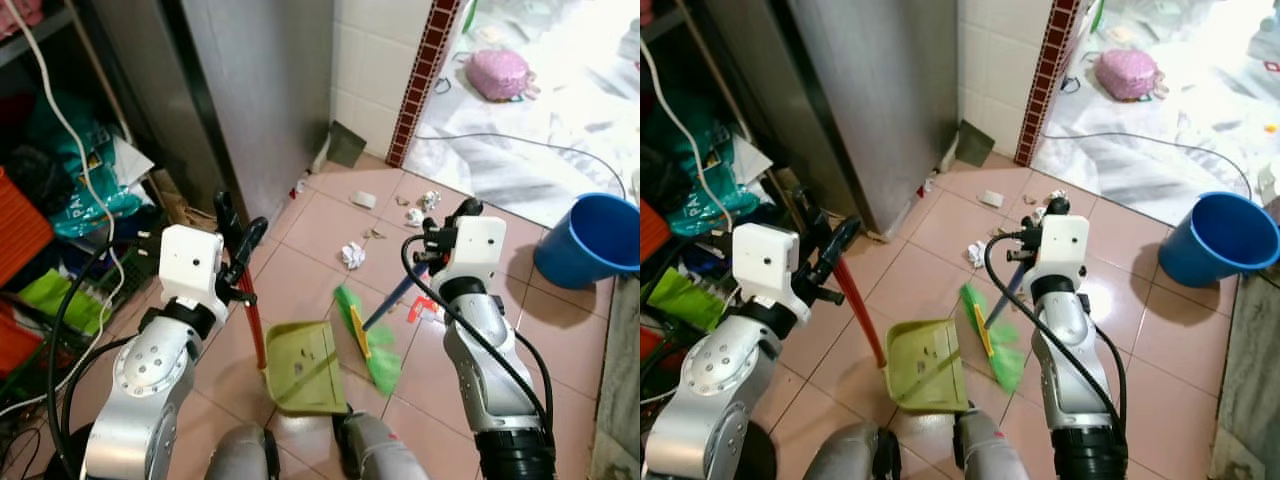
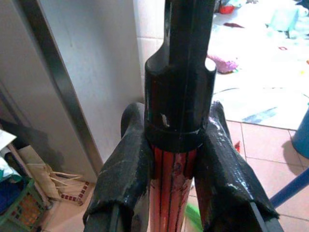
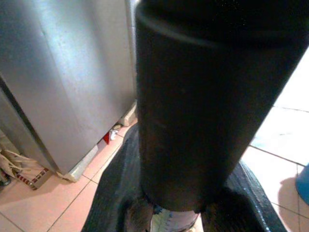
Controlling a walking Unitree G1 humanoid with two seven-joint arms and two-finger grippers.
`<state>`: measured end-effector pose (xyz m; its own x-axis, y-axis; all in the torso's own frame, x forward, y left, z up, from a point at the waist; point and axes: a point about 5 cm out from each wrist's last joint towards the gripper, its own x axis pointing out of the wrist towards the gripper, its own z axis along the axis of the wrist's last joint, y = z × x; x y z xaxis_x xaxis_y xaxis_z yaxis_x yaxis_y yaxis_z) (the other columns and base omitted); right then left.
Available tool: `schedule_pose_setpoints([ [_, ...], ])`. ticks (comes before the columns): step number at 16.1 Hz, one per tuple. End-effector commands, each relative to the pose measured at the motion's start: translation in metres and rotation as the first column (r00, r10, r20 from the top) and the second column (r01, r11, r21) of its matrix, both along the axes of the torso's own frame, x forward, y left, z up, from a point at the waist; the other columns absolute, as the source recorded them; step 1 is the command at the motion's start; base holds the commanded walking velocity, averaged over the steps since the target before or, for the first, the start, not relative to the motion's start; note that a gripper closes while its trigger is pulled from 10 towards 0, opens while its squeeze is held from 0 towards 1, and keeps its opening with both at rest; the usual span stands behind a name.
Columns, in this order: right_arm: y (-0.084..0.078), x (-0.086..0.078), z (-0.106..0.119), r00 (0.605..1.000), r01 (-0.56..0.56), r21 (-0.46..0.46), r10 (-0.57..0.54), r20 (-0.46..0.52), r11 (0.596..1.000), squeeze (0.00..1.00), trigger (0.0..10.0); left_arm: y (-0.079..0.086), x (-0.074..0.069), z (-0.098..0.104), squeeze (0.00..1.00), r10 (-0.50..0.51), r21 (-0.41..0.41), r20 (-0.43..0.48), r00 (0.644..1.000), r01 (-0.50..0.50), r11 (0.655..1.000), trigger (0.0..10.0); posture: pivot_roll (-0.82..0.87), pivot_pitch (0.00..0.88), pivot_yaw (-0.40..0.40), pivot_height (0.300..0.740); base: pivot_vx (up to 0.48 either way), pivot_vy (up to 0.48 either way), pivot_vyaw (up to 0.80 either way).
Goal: Sweep floor
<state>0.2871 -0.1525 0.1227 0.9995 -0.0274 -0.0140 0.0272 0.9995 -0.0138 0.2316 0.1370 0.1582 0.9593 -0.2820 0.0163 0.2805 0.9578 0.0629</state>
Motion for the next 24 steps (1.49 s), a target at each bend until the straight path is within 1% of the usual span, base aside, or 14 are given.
schedule_pose_setpoints([
  [1, -0.012, -0.006, -0.017, 0.993, 0.051, -0.037, -0.055, -0.101, 0.998, 0.00, 10.0, 0.001, -0.003, 0.006, 0.00, 0.000, 0.005, 0.028, 1.000, 0.000, 1.000, 10.0, 0.05, 0.199, 0.024, 0.740, 0.000, 0.000, -0.80],
  [3, -0.015, -0.006, -0.019, 0.990, 0.071, -0.053, -0.077, -0.115, 0.996, 0.00, 10.0, 0.000, -0.003, 0.006, 0.00, -0.001, 0.001, 0.027, 1.000, 0.001, 1.000, 10.0, 0.05, 0.201, 0.022, 0.740, 0.000, 0.000, -0.80],
  [6, -0.022, -0.007, -0.020, 0.985, 0.103, -0.103, -0.116, -0.131, 0.989, 0.00, 10.0, -0.001, -0.004, 0.005, 0.00, -0.001, -0.004, 0.021, 1.000, 0.001, 1.000, 10.0, 0.04, 0.201, 0.016, 0.740, 0.000, 0.000, -0.80],
  [7, -0.027, -0.009, -0.021, 0.980, 0.119, -0.127, -0.137, -0.145, 0.985, 0.00, 10.0, -0.002, -0.004, 0.004, 0.00, -0.004, -0.006, 0.018, 1.000, 0.004, 1.000, 10.0, 0.04, 0.199, 0.011, 0.740, 0.000, 0.000, -0.80],
  [11, -0.033, -0.011, -0.023, 0.975, 0.134, -0.142, -0.157, -0.160, 0.981, 0.00, 10.0, -0.003, -0.004, 0.003, 0.00, -0.012, -0.007, 0.014, 1.000, 0.012, 1.000, 10.0, 0.03, 0.193, 0.008, 0.740, 0.000, 0.000, -0.80],
  [15, -0.037, -0.012, -0.025, 0.969, 0.146, -0.158, -0.173, -0.176, 0.977, 0.00, 10.0, -0.005, -0.004, 0.002, 0.00, -0.020, -0.011, 0.009, 1.000, 0.020, 1.000, 10.0, 0.03, 0.191, 0.007, 0.740, 0.000, 0.000, 0.00],
  [17, -0.037, -0.014, -0.025, 0.966, 0.146, -0.172, -0.178, -0.188, 0.974, 0.00, 10.0, -0.006, -0.004, 0.001, 0.00, -0.021, -0.015, 0.008, 1.000, 0.021, 1.000, 10.0, 0.02, 0.191, 0.006, 0.740, 0.000, 0.000, -0.80],
  [20, -0.044, -0.018, -0.025, 0.956, 0.171, -0.232, -0.218, -0.198, 0.958, 0.00, 10.0, -0.008, -0.007, -0.003, 0.00, -0.023, -0.025, -0.007, 1.000, 0.022, 0.999, 10.0, 0.02, 0.184, 0.007, 0.740, 0.252, 0.000, -0.80],
  [24, -0.051, -0.018, -0.027, 0.946, 0.199, -0.251, -0.253, -0.203, 0.947, 0.00, 10.0, -0.011, -0.007, -0.005, 0.00, -0.032, -0.033, -0.014, 0.999, 0.031, 0.999, 10.0, 0.01, 0.182, 0.007, 0.740, 0.251, 0.000, -0.80],
])
